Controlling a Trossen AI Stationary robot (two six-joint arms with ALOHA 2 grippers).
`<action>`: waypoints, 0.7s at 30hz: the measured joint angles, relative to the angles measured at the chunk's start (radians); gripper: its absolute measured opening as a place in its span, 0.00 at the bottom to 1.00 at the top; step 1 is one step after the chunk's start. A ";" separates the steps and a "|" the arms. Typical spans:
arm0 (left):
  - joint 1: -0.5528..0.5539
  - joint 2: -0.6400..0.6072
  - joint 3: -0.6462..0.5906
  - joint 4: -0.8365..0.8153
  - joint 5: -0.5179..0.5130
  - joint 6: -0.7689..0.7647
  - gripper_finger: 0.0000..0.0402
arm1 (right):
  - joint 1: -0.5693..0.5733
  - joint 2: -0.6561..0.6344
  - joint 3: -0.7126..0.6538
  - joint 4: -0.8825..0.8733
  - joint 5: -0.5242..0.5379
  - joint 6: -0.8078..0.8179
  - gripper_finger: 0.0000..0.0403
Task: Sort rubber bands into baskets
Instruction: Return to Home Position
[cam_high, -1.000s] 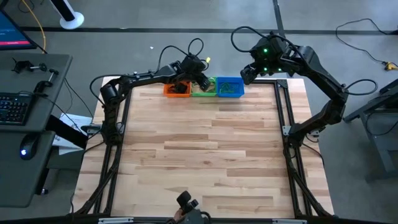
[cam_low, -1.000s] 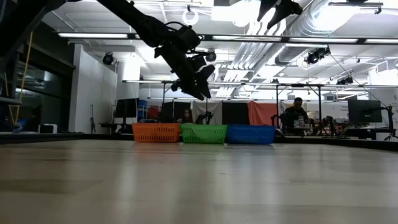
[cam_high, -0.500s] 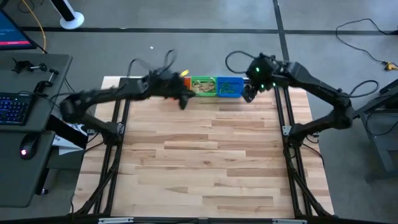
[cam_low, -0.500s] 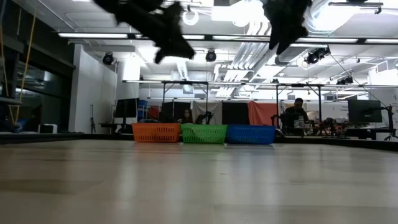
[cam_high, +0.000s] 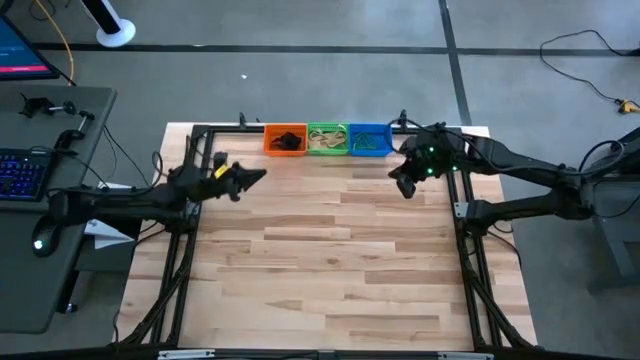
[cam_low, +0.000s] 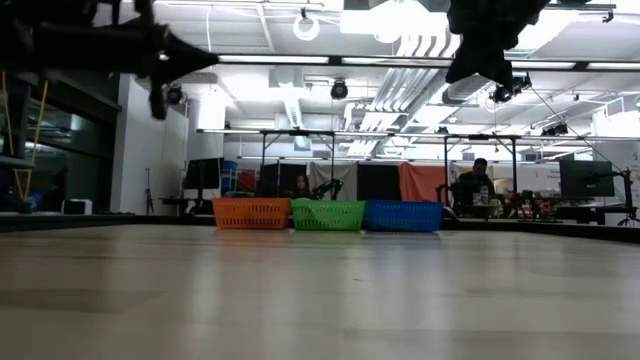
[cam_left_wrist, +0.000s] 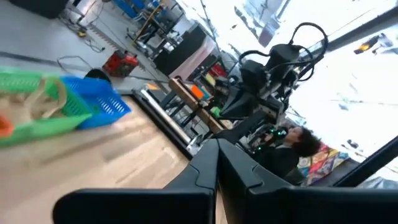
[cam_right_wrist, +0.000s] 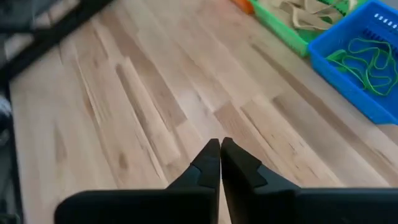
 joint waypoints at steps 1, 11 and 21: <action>-0.020 -0.027 -0.030 0.003 -0.024 -0.011 0.00 | 0.009 0.000 0.000 -0.011 -0.002 -0.025 0.01; -0.174 -0.158 -0.167 0.004 -0.135 0.000 0.00 | 0.072 0.004 0.000 -0.027 -0.082 0.133 0.01; -0.189 -0.159 -0.210 -0.039 -0.110 0.016 0.00 | 0.222 -0.022 -0.002 -0.118 -0.093 0.183 0.00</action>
